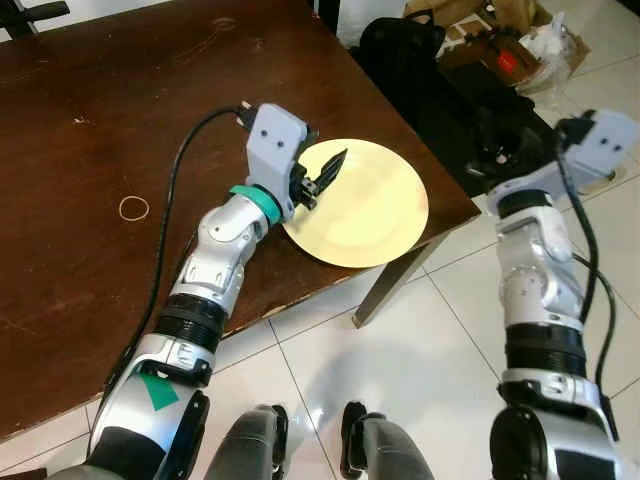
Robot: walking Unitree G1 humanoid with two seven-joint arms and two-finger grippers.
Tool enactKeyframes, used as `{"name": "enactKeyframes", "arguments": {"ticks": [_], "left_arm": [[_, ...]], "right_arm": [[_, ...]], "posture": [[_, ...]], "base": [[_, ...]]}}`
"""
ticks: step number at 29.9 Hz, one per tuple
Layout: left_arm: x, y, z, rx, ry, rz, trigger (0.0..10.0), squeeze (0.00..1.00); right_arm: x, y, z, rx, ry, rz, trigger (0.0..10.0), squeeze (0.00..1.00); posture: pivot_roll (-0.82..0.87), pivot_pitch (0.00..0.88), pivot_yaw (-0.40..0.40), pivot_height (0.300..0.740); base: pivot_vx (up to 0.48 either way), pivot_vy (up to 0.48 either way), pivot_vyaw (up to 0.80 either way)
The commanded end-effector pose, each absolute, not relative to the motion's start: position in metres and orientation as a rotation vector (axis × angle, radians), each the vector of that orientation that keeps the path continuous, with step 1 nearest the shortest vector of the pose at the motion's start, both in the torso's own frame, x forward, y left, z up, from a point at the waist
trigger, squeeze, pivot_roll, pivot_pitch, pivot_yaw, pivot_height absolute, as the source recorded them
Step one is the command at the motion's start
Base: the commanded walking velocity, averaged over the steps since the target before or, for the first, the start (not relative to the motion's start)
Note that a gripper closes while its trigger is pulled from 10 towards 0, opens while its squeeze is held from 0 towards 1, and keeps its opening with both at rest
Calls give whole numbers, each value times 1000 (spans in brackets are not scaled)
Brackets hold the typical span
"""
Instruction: Setting the table
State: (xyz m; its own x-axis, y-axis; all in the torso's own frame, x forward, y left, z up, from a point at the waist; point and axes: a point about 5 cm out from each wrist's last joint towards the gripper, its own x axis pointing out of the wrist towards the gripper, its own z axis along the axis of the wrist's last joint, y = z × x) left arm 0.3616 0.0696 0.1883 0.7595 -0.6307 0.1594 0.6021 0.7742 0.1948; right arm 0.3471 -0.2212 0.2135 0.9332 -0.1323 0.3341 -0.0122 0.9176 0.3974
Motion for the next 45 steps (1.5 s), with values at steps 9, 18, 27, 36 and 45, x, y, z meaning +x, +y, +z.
{"name": "enactKeyframes", "arguments": {"ticks": [9,18,27,36,45], "left_arm": [[353,93,155,164,-93,-621,10000,0],[346,98,134,148,-8,-618,10000,0],[336,95,117,205,49,-636,10000,0],[333,107,92,296,185,-568,10000,0],[339,118,92,254,224,-505,10000,0]], "right_arm": [[340,-230,208,425,-355,-46,10000,0],[341,-232,208,448,-340,-29,10000,0],[338,-235,203,439,-291,29,10000,0],[335,-257,206,379,-298,-54,10000,0],[335,-255,206,382,-293,-38,10000,0]], "posture": [[160,153,66,740],[160,153,64,740],[162,153,62,740],[159,143,63,740],[162,133,61,740]], "base": [[0,0,0],[0,0,0],[0,0,0],[0,0,0],[0,0,0]]}}
